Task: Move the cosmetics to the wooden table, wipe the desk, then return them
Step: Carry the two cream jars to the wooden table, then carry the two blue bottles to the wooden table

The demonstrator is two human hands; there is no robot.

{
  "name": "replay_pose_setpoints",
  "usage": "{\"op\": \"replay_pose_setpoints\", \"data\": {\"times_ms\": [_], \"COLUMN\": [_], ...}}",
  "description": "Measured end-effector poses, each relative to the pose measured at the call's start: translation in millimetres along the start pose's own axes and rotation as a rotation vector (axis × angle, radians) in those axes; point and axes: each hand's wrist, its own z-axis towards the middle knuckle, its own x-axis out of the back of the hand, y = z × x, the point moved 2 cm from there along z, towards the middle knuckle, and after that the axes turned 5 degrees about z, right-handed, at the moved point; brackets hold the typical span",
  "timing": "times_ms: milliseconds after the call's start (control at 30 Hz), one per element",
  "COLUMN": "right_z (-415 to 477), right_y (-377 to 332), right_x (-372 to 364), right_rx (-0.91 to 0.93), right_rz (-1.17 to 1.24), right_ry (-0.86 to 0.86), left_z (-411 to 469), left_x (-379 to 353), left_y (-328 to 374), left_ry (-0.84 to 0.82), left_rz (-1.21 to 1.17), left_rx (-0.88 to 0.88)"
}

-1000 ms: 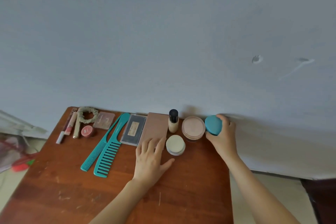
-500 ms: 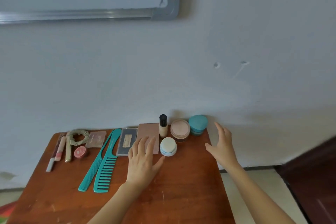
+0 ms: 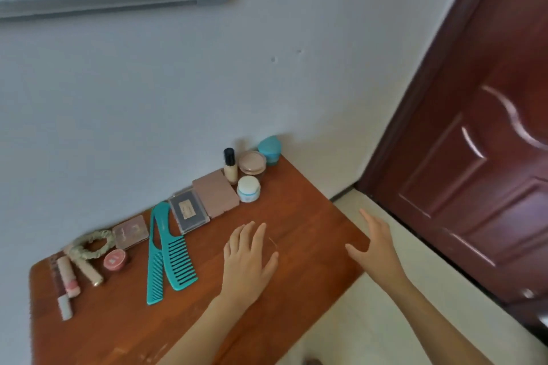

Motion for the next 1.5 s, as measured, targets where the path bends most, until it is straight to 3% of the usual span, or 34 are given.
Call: {"op": "replay_pose_setpoints", "data": {"times_ms": [233,433,567,700,933,1167,1500], "right_z": [-97,-238,-364,-489,-649,-719,-698], "right_y": [69,136,187,229,247,246,269], "right_x": [83,150,182,208,224,242,377], "right_rx": [-0.166,-0.366,-0.499,-0.624,-0.81,-0.941,-0.917], "right_rz": [-0.078,-0.028,-0.056,-0.138,-0.373,-0.484,-0.621], "right_ry": [0.291,0.574,0.732,0.829,0.978,1.129,1.233], "left_z": [-22,-78,-152,-258,-408,-454,-419], "left_x": [-17,-48,-84,-114,-116,-113,-118], "left_y": [85,199,287,372,478,538,692], "left_ry": [-0.142,-0.189,-0.233,-0.39,-0.61,-0.725,-0.626], "left_rz": [-0.01,0.018,-0.042,-0.092,-0.269,-0.519,-0.639], "left_rx": [-0.295,-0.68,-0.858,-1.038,-1.317,-1.415,-1.48]}}
